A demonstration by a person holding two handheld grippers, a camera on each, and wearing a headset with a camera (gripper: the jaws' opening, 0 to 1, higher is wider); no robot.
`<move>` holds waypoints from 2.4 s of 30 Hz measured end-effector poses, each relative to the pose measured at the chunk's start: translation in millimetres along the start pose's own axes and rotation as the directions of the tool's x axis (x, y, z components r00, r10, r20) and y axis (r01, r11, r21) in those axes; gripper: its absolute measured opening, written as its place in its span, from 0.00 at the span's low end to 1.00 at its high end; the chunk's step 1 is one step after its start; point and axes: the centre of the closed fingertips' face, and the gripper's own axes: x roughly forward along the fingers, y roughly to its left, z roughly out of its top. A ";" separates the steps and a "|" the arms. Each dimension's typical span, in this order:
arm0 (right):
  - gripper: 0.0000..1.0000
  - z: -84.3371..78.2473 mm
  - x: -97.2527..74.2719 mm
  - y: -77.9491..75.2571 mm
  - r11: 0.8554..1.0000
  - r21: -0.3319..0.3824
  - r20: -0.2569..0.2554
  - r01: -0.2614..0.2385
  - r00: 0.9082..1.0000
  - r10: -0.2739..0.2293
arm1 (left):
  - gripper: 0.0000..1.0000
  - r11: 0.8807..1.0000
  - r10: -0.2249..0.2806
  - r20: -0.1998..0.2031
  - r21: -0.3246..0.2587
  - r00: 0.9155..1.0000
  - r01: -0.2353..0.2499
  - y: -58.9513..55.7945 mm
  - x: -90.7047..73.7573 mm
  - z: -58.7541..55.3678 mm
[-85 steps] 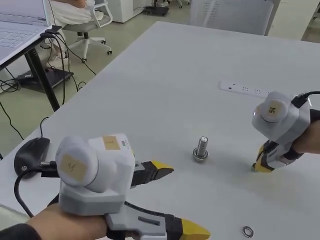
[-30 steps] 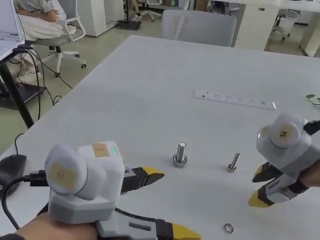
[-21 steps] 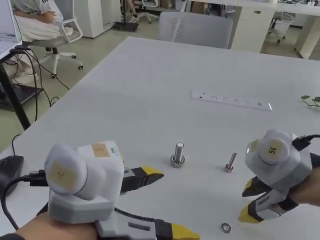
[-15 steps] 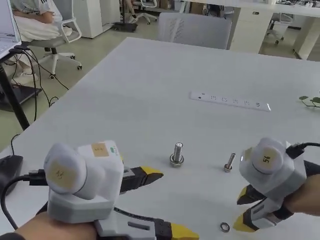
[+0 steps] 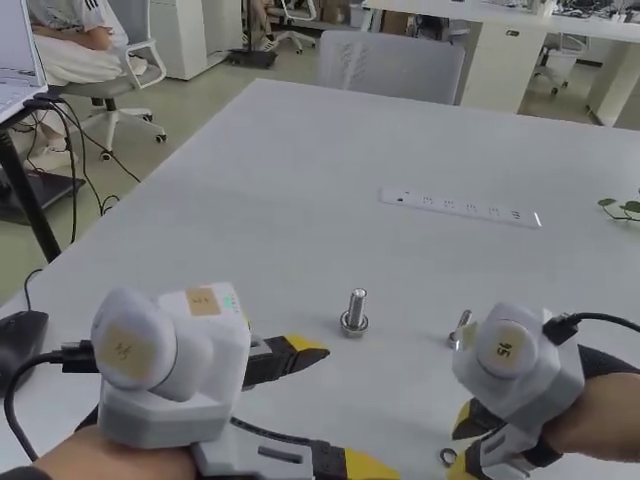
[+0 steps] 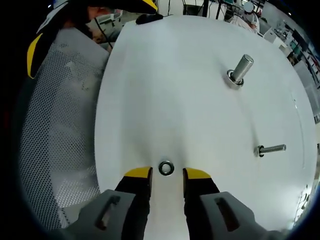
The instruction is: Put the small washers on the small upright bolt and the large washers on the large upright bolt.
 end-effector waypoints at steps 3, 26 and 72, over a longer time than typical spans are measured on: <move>0.24 -0.1 0.5 -0.7 1.000 -0.016 -0.010 0.007 1.000 -0.008 | 0.74 1.000 0.000 0.001 -0.002 1.000 0.000 0.2 -0.1 0.2; 0.14 1.1 1.9 5.2 0.995 -0.097 -0.022 0.022 0.999 -0.025 | 0.74 1.000 0.001 0.012 -0.005 1.000 0.000 -2.4 -2.8 0.9; 0.13 -13.7 -23.0 -22.5 0.996 -0.074 -0.063 0.053 0.996 -0.058 | 0.74 1.000 0.003 0.011 -0.008 1.000 -0.003 -0.7 -1.4 0.3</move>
